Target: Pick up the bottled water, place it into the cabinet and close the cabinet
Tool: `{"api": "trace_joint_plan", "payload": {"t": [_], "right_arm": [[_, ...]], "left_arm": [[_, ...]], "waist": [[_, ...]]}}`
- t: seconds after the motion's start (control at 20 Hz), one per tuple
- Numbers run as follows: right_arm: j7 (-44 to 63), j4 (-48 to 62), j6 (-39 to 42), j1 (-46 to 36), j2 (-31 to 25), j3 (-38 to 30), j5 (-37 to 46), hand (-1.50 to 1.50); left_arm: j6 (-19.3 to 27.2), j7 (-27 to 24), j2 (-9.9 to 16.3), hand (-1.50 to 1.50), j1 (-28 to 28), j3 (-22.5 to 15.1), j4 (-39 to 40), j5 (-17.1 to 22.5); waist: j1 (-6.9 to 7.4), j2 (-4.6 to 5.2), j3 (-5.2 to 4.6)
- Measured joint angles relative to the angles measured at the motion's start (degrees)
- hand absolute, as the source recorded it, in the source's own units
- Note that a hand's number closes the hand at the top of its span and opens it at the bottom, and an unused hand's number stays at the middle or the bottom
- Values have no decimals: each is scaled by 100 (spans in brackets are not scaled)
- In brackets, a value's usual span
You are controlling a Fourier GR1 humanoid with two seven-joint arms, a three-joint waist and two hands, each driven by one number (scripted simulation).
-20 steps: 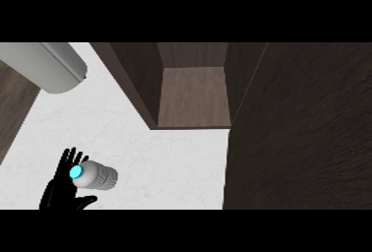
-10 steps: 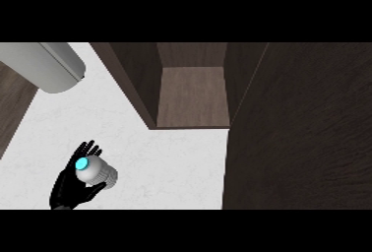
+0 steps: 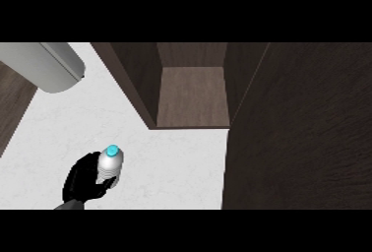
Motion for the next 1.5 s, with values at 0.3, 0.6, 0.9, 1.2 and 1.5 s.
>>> {"api": "trace_joint_plan", "payload": {"t": [0.3, 0.6, 0.9, 1.2, 1.5], "right_arm": [[-142, 109, 23, 77, -31, -16, -4, -150], [-189, 82, 34, 90, -74, 36, 6, -150], [-56, 88, -19, -23, -111, -43, -67, -150], [-43, 110, -86, -47, -73, 89, 14, -150], [-340, 177, -57, 190, -89, 278, 120, -150]], "left_arm": [[164, -64, -47, 150, -143, 2, 104, 29], [89, 75, 55, 150, -380, 70, 271, 180], [-79, 357, 34, 150, -498, 174, 144, 503], [-172, 904, -74, 150, -309, 99, -571, 835], [229, 1666, -374, 150, 118, -211, -1961, 1043]], "waist": [[-3, 4, -20], [-15, 22, -64], [0, 25, -77], [27, 16, -76], [39, 7, -73]]}}
